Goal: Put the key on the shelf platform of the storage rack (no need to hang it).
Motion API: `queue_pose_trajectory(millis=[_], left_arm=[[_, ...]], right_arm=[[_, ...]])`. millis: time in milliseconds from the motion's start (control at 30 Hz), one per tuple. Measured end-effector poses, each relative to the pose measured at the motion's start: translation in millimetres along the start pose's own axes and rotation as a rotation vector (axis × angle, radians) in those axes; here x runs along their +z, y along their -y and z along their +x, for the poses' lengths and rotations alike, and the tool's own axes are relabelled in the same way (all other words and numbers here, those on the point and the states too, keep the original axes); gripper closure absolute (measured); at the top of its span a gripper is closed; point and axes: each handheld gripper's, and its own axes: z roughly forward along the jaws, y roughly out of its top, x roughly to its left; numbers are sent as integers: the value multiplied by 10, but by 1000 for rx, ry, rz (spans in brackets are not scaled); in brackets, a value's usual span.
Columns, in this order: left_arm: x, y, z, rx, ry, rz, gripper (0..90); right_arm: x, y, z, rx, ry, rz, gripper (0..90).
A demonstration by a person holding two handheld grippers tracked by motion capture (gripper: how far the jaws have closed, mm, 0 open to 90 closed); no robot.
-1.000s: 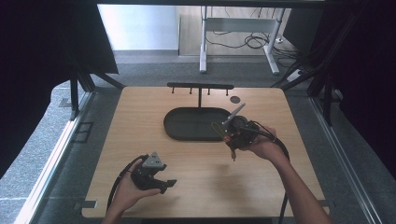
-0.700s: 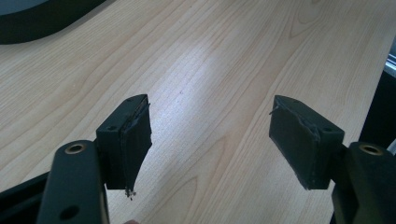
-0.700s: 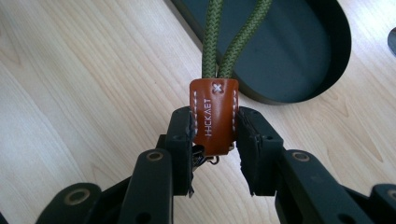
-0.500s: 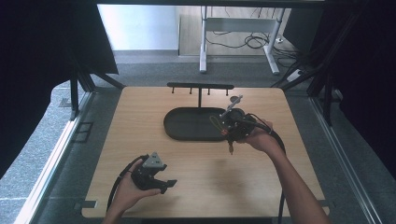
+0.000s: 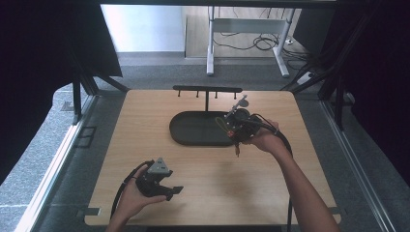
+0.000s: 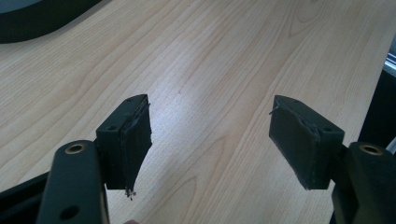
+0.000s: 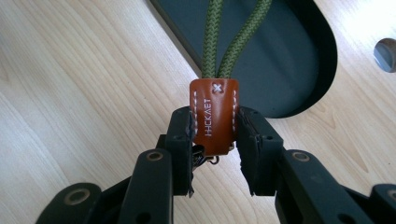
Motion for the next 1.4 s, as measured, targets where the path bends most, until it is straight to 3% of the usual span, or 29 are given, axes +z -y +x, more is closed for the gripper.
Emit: queue_pose_trajectory(millis=[667,1067,1400], left_arm=[[5,-1,1,2,4,1,302],[14,0,-3,3,6,5,302],[13,2,1,3,6,6,302]], right_arm=[[-1,-73,-84,16,22,0,675],[-52,-59,-259,68,37,-18,676],[-36,-87,-337,82,35,-14,675]])
